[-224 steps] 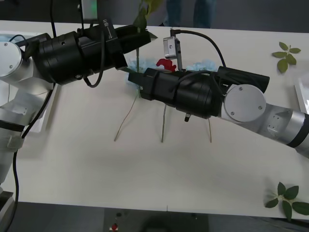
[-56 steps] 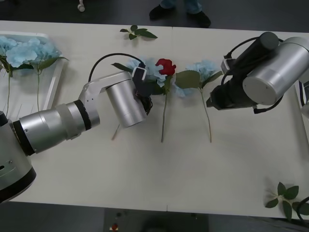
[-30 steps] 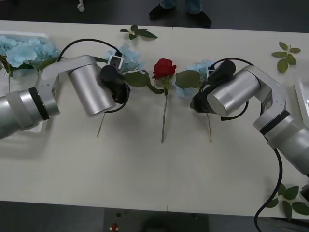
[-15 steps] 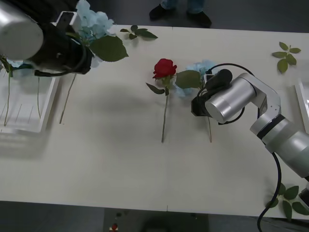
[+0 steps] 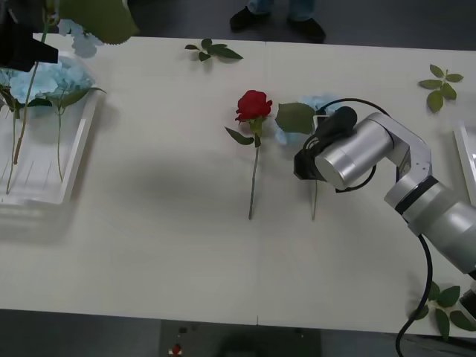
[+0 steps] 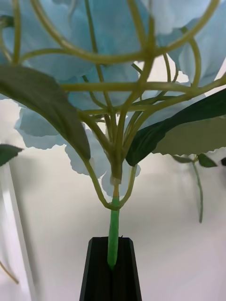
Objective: Put the red flowers into the right box and the blue flowers into the left box
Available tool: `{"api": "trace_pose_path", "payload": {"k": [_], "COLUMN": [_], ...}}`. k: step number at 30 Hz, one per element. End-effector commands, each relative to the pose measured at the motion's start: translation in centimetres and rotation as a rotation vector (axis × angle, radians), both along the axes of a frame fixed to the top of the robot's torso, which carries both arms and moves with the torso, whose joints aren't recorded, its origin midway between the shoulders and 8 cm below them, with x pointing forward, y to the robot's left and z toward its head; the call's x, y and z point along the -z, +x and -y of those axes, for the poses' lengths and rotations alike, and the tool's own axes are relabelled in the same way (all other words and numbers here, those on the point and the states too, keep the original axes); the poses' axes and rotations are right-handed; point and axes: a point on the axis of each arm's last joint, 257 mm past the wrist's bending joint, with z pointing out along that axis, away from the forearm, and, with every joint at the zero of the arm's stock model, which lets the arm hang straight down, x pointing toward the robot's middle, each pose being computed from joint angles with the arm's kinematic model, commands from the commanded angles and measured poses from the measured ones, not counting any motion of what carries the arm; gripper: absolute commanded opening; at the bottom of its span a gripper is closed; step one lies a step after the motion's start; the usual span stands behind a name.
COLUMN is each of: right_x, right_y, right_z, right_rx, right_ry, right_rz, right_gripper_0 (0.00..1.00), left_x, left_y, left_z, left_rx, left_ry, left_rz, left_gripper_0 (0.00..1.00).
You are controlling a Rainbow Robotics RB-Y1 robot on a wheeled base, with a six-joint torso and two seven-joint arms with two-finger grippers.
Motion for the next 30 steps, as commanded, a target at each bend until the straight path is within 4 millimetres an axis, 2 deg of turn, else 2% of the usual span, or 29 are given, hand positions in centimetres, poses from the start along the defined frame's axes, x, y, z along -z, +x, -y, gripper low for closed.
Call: {"api": "trace_pose_path", "payload": {"k": [1, 5, 6, 7, 9, 11, 17, 21, 25, 30], "right_x": [-3.9, -8.3, -10.4, -11.4, -15.0, -18.0, -24.4, -28.1, -31.0, -33.8], "right_y": [0.2, -0.9, -1.6, -1.9, -3.2, -4.5, -8.3, -10.4, -11.8, -12.5], "right_z": [-0.6, 0.2, 0.7, 0.8, 1.7, 2.4, 4.5, 4.9, 4.3, 3.6], "right_rx": [-0.005, -0.016, -0.028, -0.033, -0.054, -0.076, -0.13, -0.175, -0.238, -0.302], "right_ry": [0.0, -0.011, -0.023, -0.025, -0.046, -0.062, -0.086, -0.046, 0.015, 0.092], "right_rz": [-0.022, -0.075, -0.095, -0.102, -0.134, -0.156, -0.22, -0.229, -0.191, -0.113], "right_gripper_0": [0.0, 0.0, 0.0, 0.0, 0.0, 0.0, 0.0, 0.0, 0.0, 0.0], "left_x": [-1.3, -2.2, -2.5, -2.5, -2.4, -1.9, -0.4, 1.2, 3.3, 6.1], "left_y": [0.1, 0.8, 1.1, 1.2, 1.3, 1.4, 1.4, 2.1, 4.0, 5.9], "left_z": [-3.1, -7.8, -9.8, -10.5, -13.4, -15.9, -21.7, -24.1, -25.2, -26.5], "left_rx": [-0.017, -0.128, -0.178, -0.198, -0.272, -0.335, -0.483, -0.563, -0.623, -0.66], "left_ry": [-0.039, -0.04, -0.019, -0.015, 0.004, 0.009, 0.05, 0.068, 0.04, 0.055], "left_rz": [0.028, 0.041, 0.05, 0.05, 0.04, 0.019, -0.037, -0.065, -0.055, -0.019], "left_gripper_0": [0.0, 0.0, 0.0, 0.0, 0.0, 0.0, 0.0, 0.0, 0.0, 0.0]}}
